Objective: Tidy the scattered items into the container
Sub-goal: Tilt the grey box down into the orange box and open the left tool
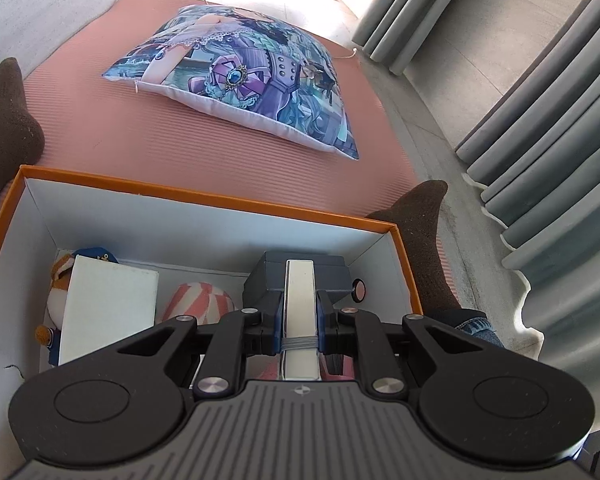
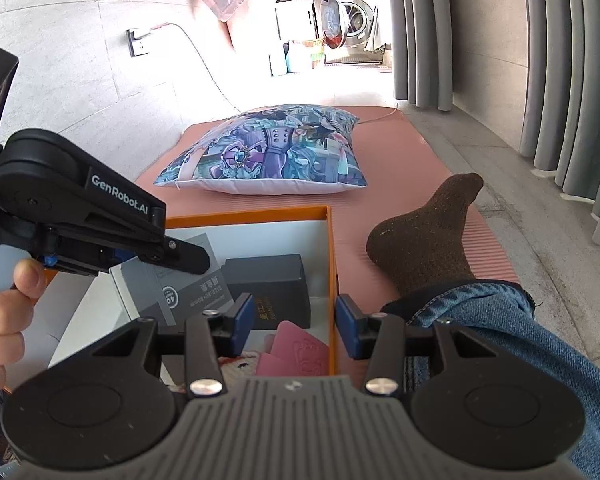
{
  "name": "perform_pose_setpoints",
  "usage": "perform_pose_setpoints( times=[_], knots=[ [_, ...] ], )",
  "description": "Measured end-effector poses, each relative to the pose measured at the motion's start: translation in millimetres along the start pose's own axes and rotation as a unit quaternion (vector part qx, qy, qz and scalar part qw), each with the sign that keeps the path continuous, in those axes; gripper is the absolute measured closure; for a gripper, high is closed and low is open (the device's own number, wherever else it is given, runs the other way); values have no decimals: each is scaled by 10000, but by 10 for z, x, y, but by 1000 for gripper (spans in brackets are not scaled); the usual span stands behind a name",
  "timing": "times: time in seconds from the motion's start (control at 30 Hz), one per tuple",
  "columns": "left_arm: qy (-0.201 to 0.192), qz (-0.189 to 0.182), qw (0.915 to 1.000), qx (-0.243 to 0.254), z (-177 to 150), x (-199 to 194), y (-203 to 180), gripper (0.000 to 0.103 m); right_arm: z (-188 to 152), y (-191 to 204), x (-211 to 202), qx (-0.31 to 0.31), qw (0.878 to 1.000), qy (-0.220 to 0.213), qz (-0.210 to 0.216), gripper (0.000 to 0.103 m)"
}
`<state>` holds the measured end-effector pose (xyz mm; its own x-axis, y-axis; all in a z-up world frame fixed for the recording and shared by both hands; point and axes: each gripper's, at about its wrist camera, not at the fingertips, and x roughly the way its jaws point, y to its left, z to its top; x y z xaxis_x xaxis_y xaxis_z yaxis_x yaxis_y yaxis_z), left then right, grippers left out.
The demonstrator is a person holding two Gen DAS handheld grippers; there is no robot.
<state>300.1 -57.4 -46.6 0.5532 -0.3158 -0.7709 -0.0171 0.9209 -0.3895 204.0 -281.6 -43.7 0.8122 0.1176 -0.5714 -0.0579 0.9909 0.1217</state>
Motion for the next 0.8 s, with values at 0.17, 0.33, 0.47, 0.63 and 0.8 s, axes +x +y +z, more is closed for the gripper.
perform_pose_setpoints(
  times=[0.17,0.33,0.47,0.63,0.8],
  knots=[
    [254,68,9996,-34,-1,46,72,85,-8,17,2,-90,10000,-12,-26,53],
    [326,96,9994,-21,11,-35,123,82,-19,23,-3,-109,9999,-14,-39,53],
    [601,44,9979,-215,-12,-37,201,82,-28,42,-6,-156,9998,-17,-76,53],
    [751,-48,9953,-617,-82,-31,320,82,-40,44,-14,-188,9998,-27,-93,53],
    [832,-316,9838,-1559,-63,-17,477,84,-38,52,-7,-234,9997,-34,-111,52]
  ],
)
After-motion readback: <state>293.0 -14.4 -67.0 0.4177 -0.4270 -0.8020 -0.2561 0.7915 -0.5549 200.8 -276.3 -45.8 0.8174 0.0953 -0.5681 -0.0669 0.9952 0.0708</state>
